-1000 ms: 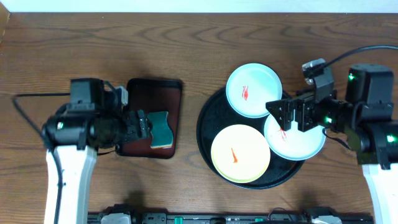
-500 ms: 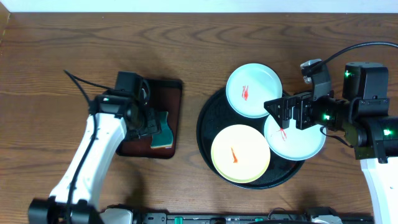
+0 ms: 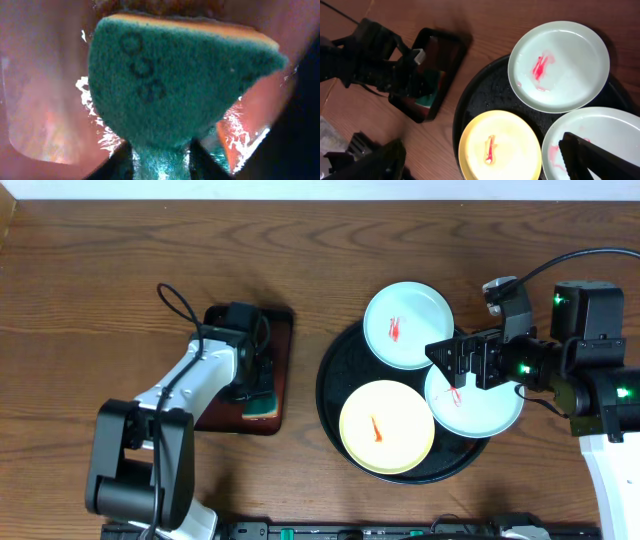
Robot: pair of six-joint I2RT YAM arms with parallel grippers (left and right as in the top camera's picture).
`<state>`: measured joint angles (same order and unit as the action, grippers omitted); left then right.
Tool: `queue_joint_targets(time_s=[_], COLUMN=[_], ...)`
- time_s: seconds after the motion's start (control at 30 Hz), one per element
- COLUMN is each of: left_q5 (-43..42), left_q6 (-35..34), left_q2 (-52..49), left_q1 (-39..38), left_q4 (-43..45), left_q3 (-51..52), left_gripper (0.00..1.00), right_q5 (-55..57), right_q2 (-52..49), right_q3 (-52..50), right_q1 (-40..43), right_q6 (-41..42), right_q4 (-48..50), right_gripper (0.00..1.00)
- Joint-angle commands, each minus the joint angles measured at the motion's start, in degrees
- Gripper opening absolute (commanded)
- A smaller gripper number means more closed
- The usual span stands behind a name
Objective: Clean dirty plates on tray and stack at the side
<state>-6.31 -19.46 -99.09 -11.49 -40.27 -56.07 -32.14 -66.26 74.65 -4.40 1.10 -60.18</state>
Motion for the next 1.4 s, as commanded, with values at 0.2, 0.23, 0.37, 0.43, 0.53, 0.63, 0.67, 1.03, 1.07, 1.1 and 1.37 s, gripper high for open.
queue_joint_targets(time_s=[0.2, 0.23, 0.37, 0.43, 0.53, 0.63, 0.67, 1.03, 1.07, 1.1, 1.37], left_q5=[2.71, 2.75, 2.75, 2.86, 3.23, 3.39, 3.39, 3.32, 3.32, 3.32, 3.32], left_q6=[0.28, 0.33, 0.35, 0.66, 2.32, 2.27, 2.23, -0.42, -0.42, -0.39, -0.37], left_q2=[-2.27, -1.38, 3.48, 6.03, 8.44, 8.44, 8.35, 8.11, 8.11, 8.11, 8.15], left_q1=[0.31, 0.33, 0.48, 0.48, 0.48, 0.48, 0.48, 0.48, 0.48, 0.48, 0.48], left_q4=[-5.46, -6.93, -10.27, -10.05, -10.80, -13.35, -14.05, -2.78, -1.01, 1.07, 1.79], left_q3=[-3.10, -4.37, -8.59, -8.83, -8.83, -8.52, -7.96, 9.35, 10.71, 12.11, 10.01], left_gripper=[0.08, 0.07, 0.32, 0.45, 0.56, 0.59, 0.59, 0.58, 0.58, 0.58, 0.08], right_q5=[-0.22, -0.22, -0.22, -0.22, -0.22, -0.22, -0.22, -0.22, -0.22, -0.22, -0.22], right_q2=[-0.09, -0.09, -0.09, -0.09, -0.09, -0.09, -0.09, -0.09, -0.09, -0.09, -0.09], right_q3=[0.98, 0.98, 0.98, 0.98, 0.98, 0.98, 0.98, 0.98, 0.98, 0.98, 0.98], right_q1=[0.33, 0.33, 0.33, 0.33, 0.33, 0.33, 0.33, 0.33, 0.33, 0.33, 0.33], right_q6=[0.76, 0.79, 0.76, 0.76, 0.76, 0.76, 0.76, 0.76, 0.76, 0.76, 0.76], right_q4=[-0.02, -0.04, -0.04, -0.07, -0.07, -0.07, -0.09, -0.07, -0.04, -0.04, -0.07], right_gripper=[0.94, 0.94, 0.94, 0.94, 0.94, 0.94, 0.94, 0.94, 0.94, 0.94, 0.94])
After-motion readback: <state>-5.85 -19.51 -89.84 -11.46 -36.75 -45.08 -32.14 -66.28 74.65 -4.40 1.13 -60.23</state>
